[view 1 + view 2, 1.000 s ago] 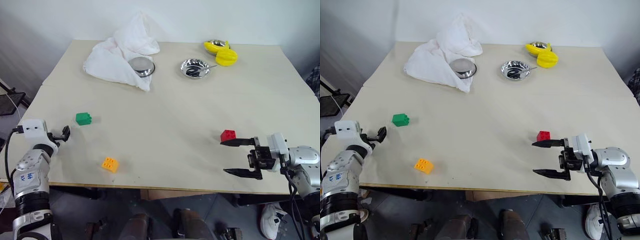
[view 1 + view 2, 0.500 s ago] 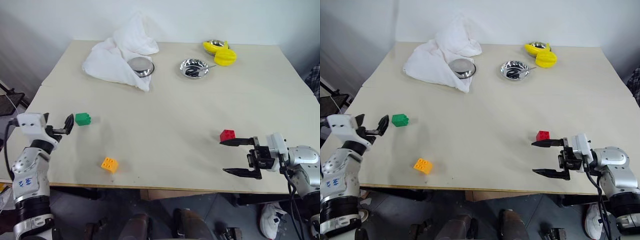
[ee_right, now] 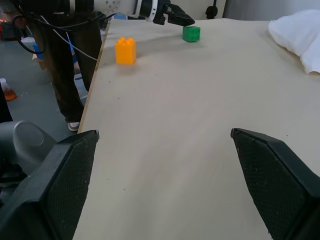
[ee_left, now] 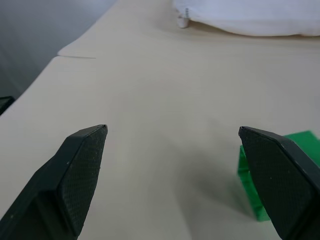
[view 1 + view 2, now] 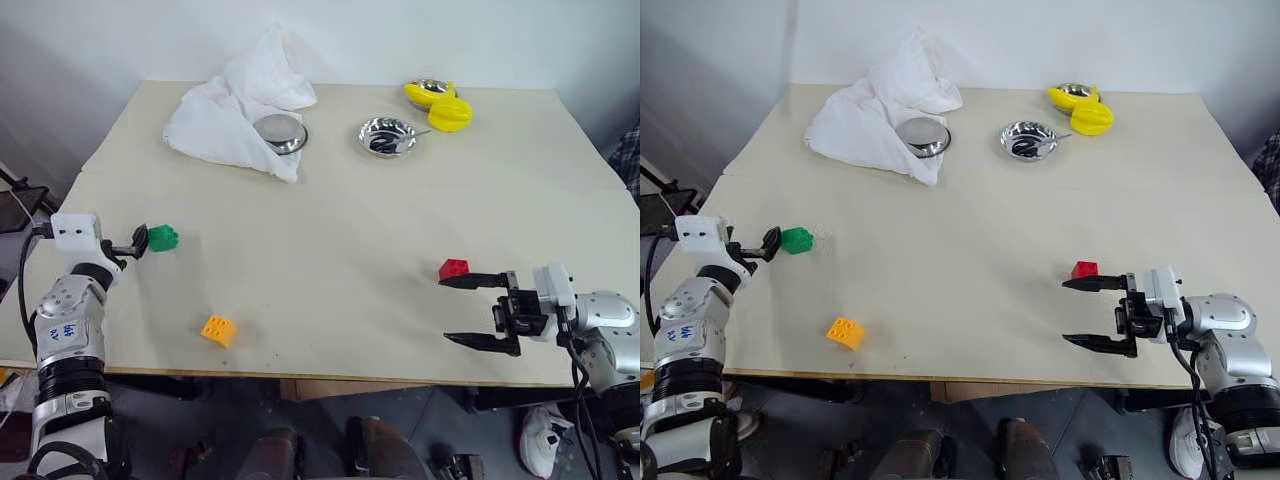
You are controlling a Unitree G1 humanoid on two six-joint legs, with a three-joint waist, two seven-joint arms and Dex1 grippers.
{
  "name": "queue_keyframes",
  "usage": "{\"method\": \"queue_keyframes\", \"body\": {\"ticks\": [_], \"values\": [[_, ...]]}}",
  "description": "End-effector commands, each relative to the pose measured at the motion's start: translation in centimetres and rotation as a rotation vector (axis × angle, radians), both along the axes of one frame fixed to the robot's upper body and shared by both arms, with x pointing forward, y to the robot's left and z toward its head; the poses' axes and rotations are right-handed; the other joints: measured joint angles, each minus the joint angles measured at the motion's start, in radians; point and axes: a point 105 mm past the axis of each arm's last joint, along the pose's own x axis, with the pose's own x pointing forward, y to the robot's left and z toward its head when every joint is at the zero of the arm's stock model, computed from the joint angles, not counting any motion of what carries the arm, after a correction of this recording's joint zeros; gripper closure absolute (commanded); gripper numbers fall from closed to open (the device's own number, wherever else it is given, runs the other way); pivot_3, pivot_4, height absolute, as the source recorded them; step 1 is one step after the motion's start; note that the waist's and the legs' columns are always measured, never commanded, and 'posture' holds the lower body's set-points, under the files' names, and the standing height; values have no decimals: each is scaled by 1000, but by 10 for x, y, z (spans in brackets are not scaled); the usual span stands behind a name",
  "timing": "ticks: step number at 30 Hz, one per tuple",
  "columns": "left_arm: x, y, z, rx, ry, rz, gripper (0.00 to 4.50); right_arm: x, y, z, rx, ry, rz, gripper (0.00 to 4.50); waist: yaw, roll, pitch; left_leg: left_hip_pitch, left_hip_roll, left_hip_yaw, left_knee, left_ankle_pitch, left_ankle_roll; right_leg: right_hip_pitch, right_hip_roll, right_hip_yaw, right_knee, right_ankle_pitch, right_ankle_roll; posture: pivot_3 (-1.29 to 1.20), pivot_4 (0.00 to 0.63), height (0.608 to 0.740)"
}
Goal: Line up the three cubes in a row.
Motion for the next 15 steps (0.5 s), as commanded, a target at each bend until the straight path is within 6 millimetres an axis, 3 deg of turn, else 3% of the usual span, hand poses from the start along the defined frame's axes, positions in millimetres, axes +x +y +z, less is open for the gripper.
{"method": "queue_keyframes", "body": {"ticks": [1,9,15], "values": [[-9,15,-12,0,52,57,0,-7,2,7,1,-38,56,58,0,0,0,0,0,0,0,0,0,0,0,0,0,0,0,0,150,740],[-19,18,-16,8,40,53,0,-9,2,6,7,-38,50,58,0,0,0,0,0,0,0,0,0,0,0,0,0,0,0,0,150,740],[-52,27,-11,17,4,51,0,-13,-1,4,5,-29,39,58,-7,0,0,0,0,0,-1,0,0,0,0,0,-1,0,0,0,150,740]]}}
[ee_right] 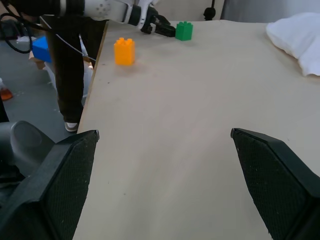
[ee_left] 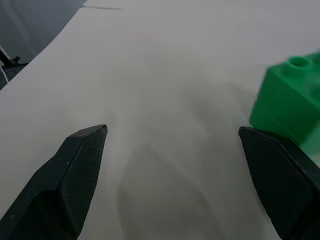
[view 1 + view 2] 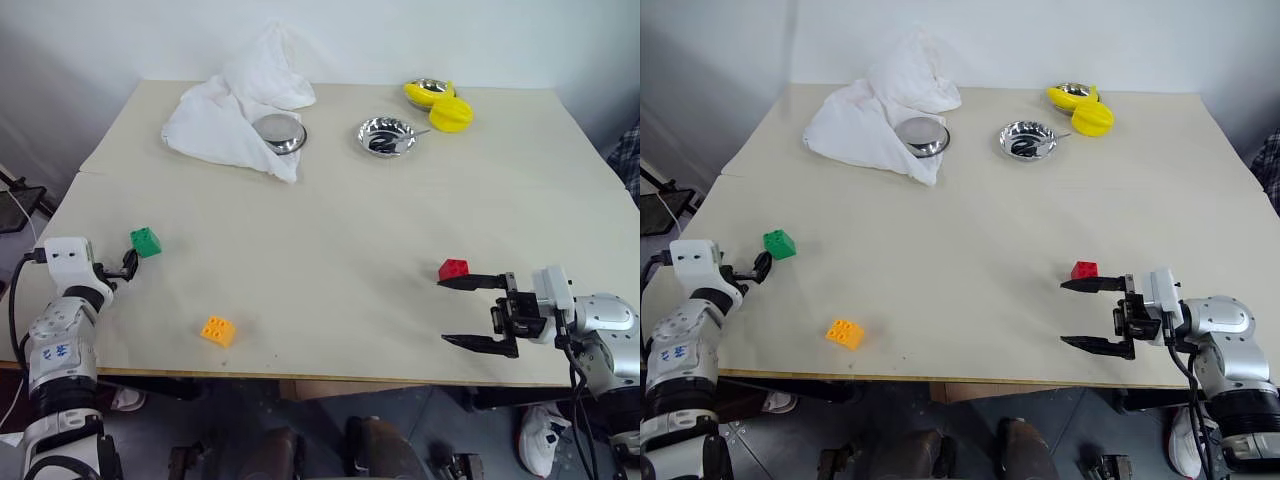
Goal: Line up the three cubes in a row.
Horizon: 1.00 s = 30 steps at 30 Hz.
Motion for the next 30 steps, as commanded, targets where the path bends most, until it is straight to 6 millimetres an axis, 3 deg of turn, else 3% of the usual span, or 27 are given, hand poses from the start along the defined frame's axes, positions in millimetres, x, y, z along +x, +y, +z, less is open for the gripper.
{"method": "queue_keyframes", "body": {"ticks": [1,5,9,16,22,30], "values": [[-24,9,19,29,-55,-4,0,-9,-1,6,-9,-27,53,58,-2,0,0,0,0,0,0,0,0,0,0,0,0,0,0,0,150,740],[-51,-4,27,45,-70,-39,0,-11,-3,4,-10,-19,42,58,1,0,0,0,0,0,0,0,1,0,0,1,-1,0,0,0,150,740],[-54,-37,30,41,-71,-94,0,-11,-2,2,-8,-10,42,58,14,0,0,1,0,0,0,-1,2,2,-1,1,-3,0,0,0,150,740],[-11,-75,28,-41,-63,-43,0,-6,1,6,-18,-4,67,58,17,0,0,1,0,0,0,-1,2,2,-1,1,-1,0,0,0,150,740],[21,-74,29,-24,-43,46,0,-4,1,9,-24,-3,77,58,8,0,0,0,-1,0,0,0,1,0,0,1,0,0,0,0,150,740],[36,-70,21,-52,-3,75,0,-4,3,8,-17,-9,77,58,7,-1,0,0,-1,0,1,0,1,0,1,1,0,0,1,0,150,740]]}}
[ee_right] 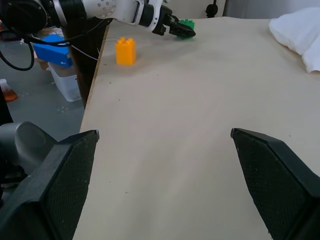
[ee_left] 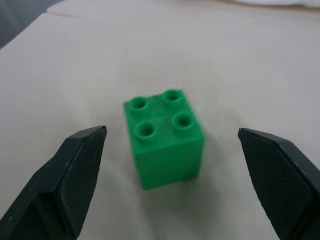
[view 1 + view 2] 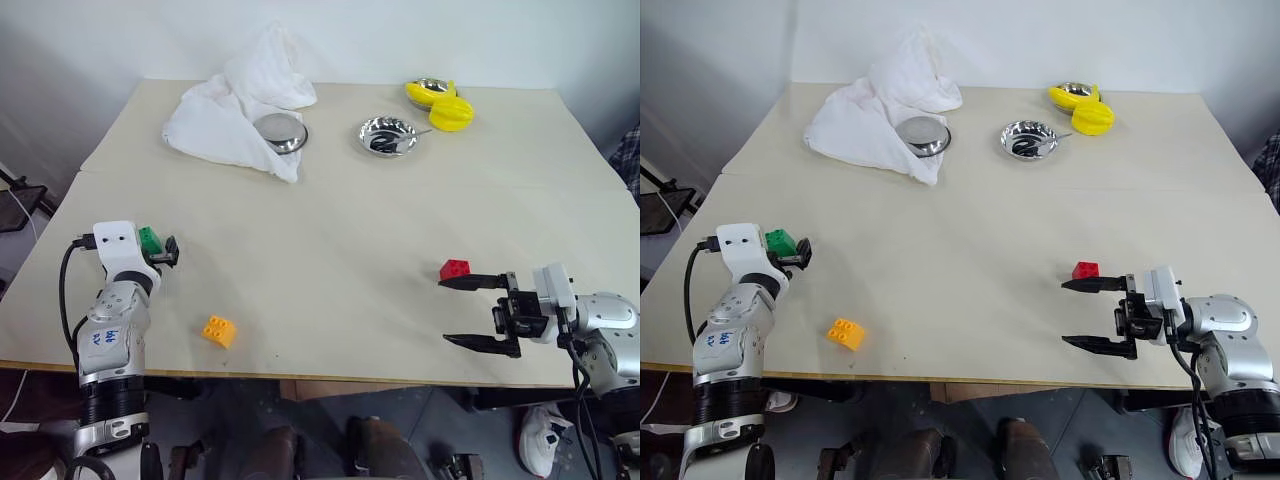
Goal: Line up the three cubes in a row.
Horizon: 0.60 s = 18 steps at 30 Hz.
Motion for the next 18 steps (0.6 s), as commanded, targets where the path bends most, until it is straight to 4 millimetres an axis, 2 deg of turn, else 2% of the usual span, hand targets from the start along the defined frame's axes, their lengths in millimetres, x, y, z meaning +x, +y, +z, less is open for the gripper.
{"method": "queue_keyframes", "body": {"ticks": [1,2,4,10,12,14,16,18], "values": [[5,3,9,21,-29,15,0,-6,0,4,-2,-18,56,58,0,0,0,0,0,0,0,0,0,0,0,0,0,0,0,0,150,740],[6,4,11,27,-39,18,419,-7,1,3,-1,-19,55,0,2,0,0,0,0,0,0,0,0,0,0,0,0,0,0,0,150,740],[7,4,12,20,-49,11,864,-7,1,2,1,-19,55,0,2,0,0,0,0,0,1,0,0,0,0,0,0,0,0,0,150,740],[6,3,13,38,-64,-67,2864,-10,0,0,3,-24,45,0,1,0,0,0,0,0,0,0,-1,0,0,0,0,0,0,0,150,740],[5,-3,24,33,-127,-166,3005,-11,-4,3,3,-34,33,0,1,0,0,0,0,0,0,0,-1,0,0,0,0,0,0,0,150,740],[0,-15,46,15,-228,-351,3005,-13,-11,10,3,-51,8,0,1,0,0,0,0,0,0,0,-1,0,0,0,0,0,0,0,150,740],[-4,-20,61,95,-268,-455,3005,-15,-17,16,4,-65,-16,0,0,0,0,0,0,0,1,0,-1,0,0,0,0,0,0,0,150,740],[-9,-43,76,138,-278,-672,3005,-20,-27,22,-5,-81,-49,0,0,0,0,0,0,0,0,0,-1,0,0,0,-1,0,0,0,150,740]]}}
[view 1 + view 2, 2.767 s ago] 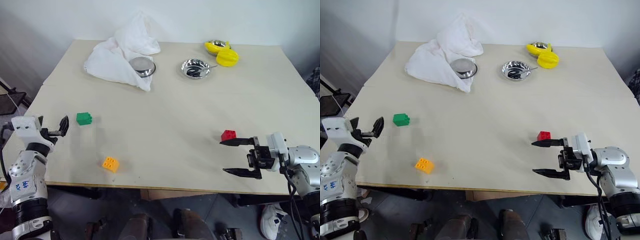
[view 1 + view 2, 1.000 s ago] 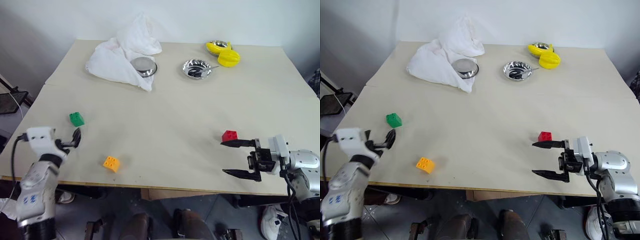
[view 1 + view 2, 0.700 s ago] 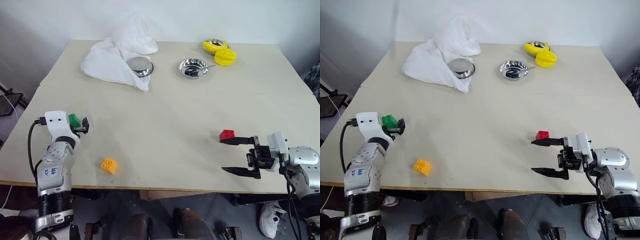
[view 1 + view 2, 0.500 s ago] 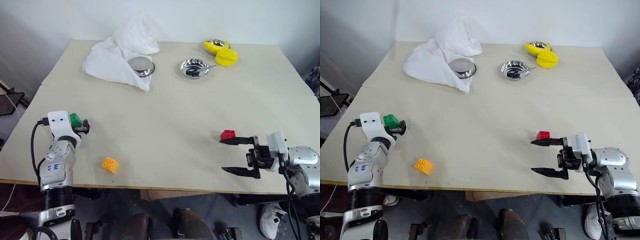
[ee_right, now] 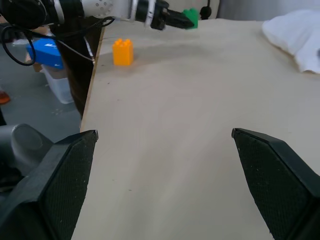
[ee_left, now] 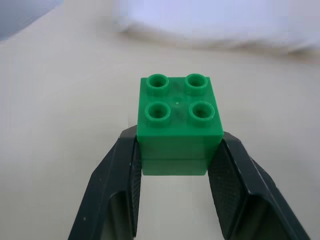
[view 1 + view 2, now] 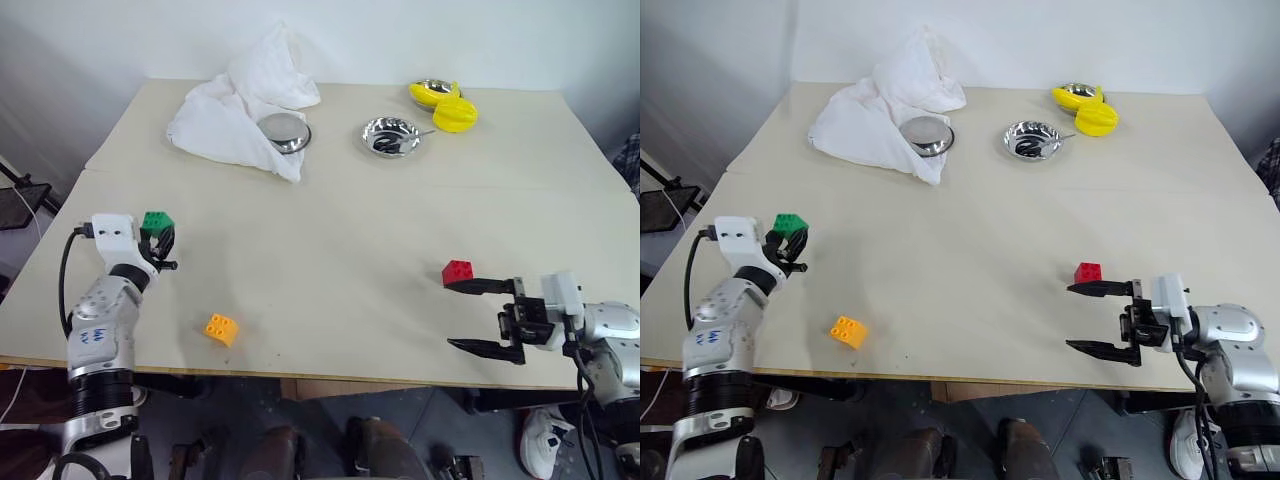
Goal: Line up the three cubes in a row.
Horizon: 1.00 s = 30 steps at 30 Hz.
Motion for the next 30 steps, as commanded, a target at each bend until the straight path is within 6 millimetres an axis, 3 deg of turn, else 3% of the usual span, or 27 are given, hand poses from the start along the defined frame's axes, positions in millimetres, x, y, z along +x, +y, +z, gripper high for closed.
{"method": "queue_keyframes", "body": {"ticks": [1,4,9,16,19,24,30], "values": [[-12,-47,40,130,-96,-401,3005,-15,-20,22,-26,-62,-13,0,2,0,0,0,0,0,0,0,0,0,0,0,0,0,0,0,150,740],[-19,-94,50,216,-86,-744,3005,-23,-35,30,-25,-69,-87,0,16,0,0,0,0,-1,0,0,0,2,-1,-1,-2,0,0,0,150,740],[-3,-179,25,377,9,-1109,3005,-35,-57,30,11,-80,-249,0,27,1,-1,0,-2,-1,0,1,2,4,-1,0,-3,0,1,0,150,740],[11,-268,4,436,43,-1314,3005,-45,-94,19,18,-77,-469,0,14,-2,1,-3,-1,1,0,1,2,-2,0,1,0,1,1,0,150,740],[10,-295,-3,495,63,-1356,3005,-52,-99,16,16,-68,-514,0,14,-2,1,-3,-1,1,-1,1,2,-2,1,1,0,1,1,0,150,740],[10,-323,-12,534,125,-1372,3005,-57,-84,12,31,-49,-506,0,17,-2,1,-2,-1,2,0,1,2,-2,1,3,0,1,1,0,150,740],[14,-328,-22,564,176,-1333,3005,-59,-70,14,48,-46,-478,0,18,-2,1,-2,-1,2,-1,1,1,-2,1,4,1,1,1,0,150,740]]}}
